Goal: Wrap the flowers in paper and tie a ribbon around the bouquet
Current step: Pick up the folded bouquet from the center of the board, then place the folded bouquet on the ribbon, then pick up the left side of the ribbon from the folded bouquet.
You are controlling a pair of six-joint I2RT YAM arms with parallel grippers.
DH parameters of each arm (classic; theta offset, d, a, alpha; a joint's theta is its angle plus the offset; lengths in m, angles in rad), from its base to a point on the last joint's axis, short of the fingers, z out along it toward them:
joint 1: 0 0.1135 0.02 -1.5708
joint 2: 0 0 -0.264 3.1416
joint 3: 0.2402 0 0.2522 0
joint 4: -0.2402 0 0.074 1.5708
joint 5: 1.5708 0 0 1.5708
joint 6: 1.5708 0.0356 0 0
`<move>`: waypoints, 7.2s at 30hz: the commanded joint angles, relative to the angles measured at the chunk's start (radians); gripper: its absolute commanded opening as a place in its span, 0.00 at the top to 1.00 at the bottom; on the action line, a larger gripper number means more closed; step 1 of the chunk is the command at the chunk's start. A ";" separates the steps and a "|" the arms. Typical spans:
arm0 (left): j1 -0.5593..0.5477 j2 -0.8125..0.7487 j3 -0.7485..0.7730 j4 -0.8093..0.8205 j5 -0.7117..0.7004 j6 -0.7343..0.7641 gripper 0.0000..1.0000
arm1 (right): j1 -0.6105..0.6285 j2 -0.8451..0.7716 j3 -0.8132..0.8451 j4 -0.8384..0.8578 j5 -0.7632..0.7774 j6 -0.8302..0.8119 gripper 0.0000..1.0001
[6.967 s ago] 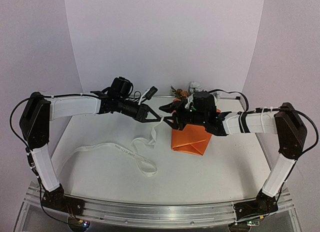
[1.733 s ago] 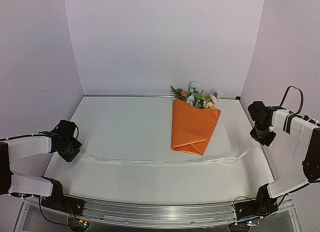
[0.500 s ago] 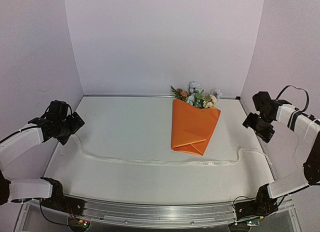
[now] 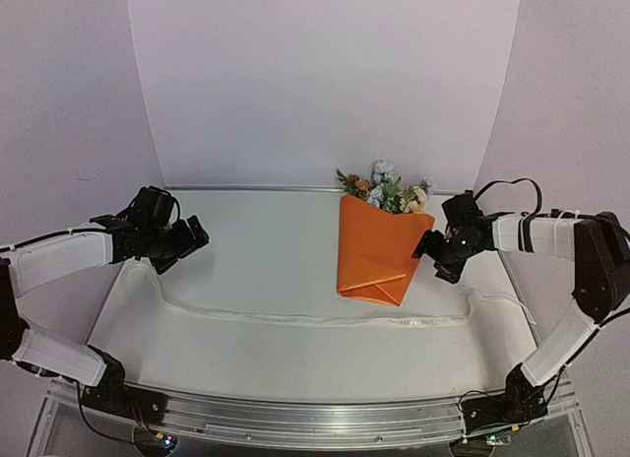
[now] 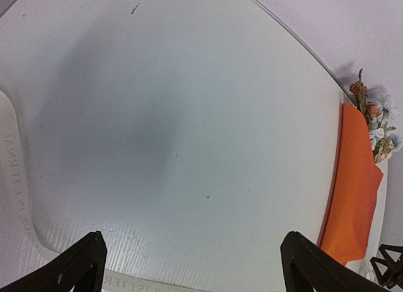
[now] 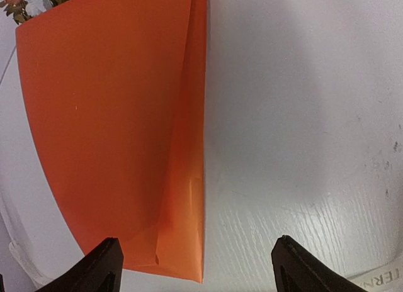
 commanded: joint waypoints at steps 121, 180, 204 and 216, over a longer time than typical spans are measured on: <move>-0.020 0.246 -0.061 0.327 0.552 -0.012 0.04 | 0.616 -0.038 -0.290 0.429 0.031 0.494 0.54; 0.181 0.013 -0.249 -0.011 -0.144 -0.226 0.38 | -0.035 -0.240 -0.371 -0.018 0.334 0.160 0.42; 0.231 0.245 -0.169 0.103 -0.130 -0.112 0.80 | -0.068 -0.252 -0.386 -0.046 0.318 0.133 0.65; 0.231 0.196 -0.167 0.121 -0.103 -0.076 0.99 | -0.068 -0.229 -0.358 -0.078 0.304 0.100 0.56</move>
